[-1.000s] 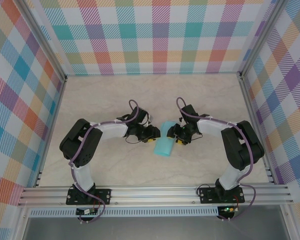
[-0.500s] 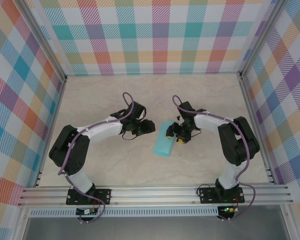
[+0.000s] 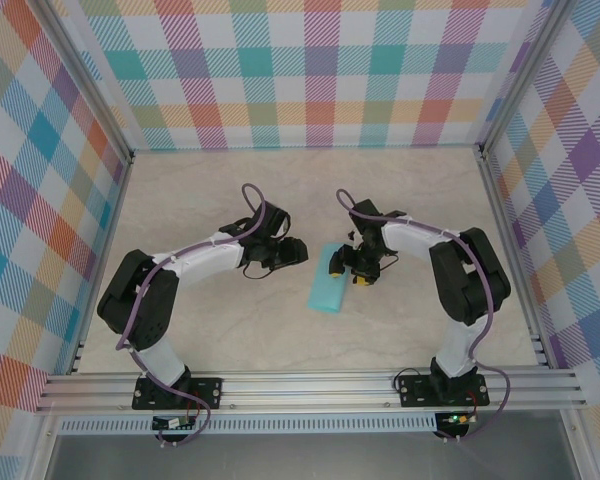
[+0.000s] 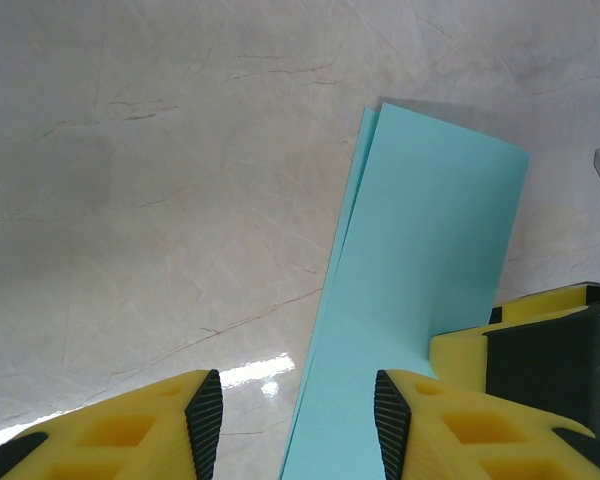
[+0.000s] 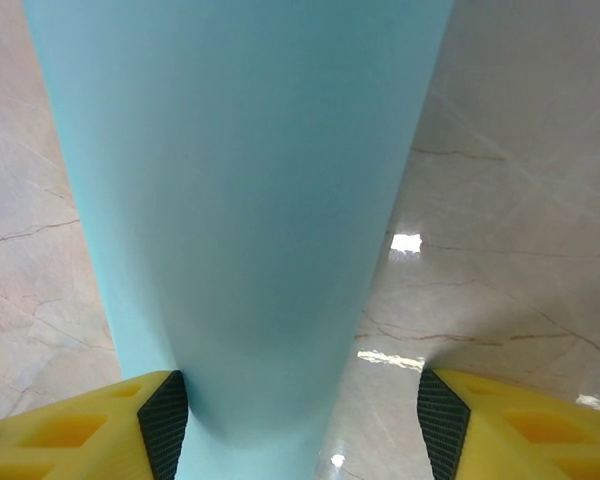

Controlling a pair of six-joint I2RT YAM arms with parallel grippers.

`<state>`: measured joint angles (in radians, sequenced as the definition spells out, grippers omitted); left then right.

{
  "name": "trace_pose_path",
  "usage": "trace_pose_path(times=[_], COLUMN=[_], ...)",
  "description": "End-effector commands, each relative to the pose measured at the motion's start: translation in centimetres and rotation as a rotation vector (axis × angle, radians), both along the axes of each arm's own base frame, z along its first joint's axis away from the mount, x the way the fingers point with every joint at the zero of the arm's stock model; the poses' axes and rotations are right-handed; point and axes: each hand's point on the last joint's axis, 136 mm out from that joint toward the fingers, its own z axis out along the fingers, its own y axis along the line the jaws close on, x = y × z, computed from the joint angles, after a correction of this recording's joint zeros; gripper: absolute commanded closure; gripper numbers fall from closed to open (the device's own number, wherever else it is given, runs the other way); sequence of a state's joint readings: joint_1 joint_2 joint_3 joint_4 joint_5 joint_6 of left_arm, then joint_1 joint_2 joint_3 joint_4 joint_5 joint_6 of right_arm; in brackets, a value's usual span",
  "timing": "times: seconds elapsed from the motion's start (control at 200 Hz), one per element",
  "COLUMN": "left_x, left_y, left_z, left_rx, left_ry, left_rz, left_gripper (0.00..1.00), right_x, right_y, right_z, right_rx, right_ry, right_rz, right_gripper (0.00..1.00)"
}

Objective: Fold a paper plane with a square sheet of paper (pick it up from the middle)
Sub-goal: Hold the square sheet of paper at the center of the table.

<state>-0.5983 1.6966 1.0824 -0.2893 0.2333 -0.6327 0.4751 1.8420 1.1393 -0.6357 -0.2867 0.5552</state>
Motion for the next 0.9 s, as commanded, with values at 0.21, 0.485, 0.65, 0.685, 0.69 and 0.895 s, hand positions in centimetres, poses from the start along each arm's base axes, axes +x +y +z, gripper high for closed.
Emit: trace_pose_path(times=[0.21,0.485,0.65,0.685,0.69,0.895], left_x=[-0.1,-0.2,-0.2,-0.2,-0.3,-0.7], left_y=[1.1,0.9,0.5,0.4,0.4,-0.4], left_z=[0.4,0.3,0.1,0.0,0.0,-0.5], left_rx=[0.0,-0.005,-0.021,-0.024,-0.025,-0.061], left_ry=[0.003,0.012,0.023,0.03,0.031,0.069], left_rz=[0.02,0.014,0.002,0.0,-0.001,-0.025], left_gripper=[0.52,0.52,0.55,0.55,0.55,0.61], right_x=[-1.4,-1.4,-1.4,-1.4,-1.4,-1.8], right_y=[-0.4,-0.5,-0.7,-0.9,-0.9,-1.4], right_z=[-2.0,-2.2,-2.7,-2.9,-2.9,-3.1], right_rx=[-0.101,-0.12,-0.14,-0.15,-0.151,-0.172], right_ry=[0.091,0.105,0.114,0.118,0.118,0.128], right_rz=[0.051,0.036,0.019,0.015,0.015,0.02], right_gripper=[0.34,0.32,0.33,0.33,0.33,0.35])
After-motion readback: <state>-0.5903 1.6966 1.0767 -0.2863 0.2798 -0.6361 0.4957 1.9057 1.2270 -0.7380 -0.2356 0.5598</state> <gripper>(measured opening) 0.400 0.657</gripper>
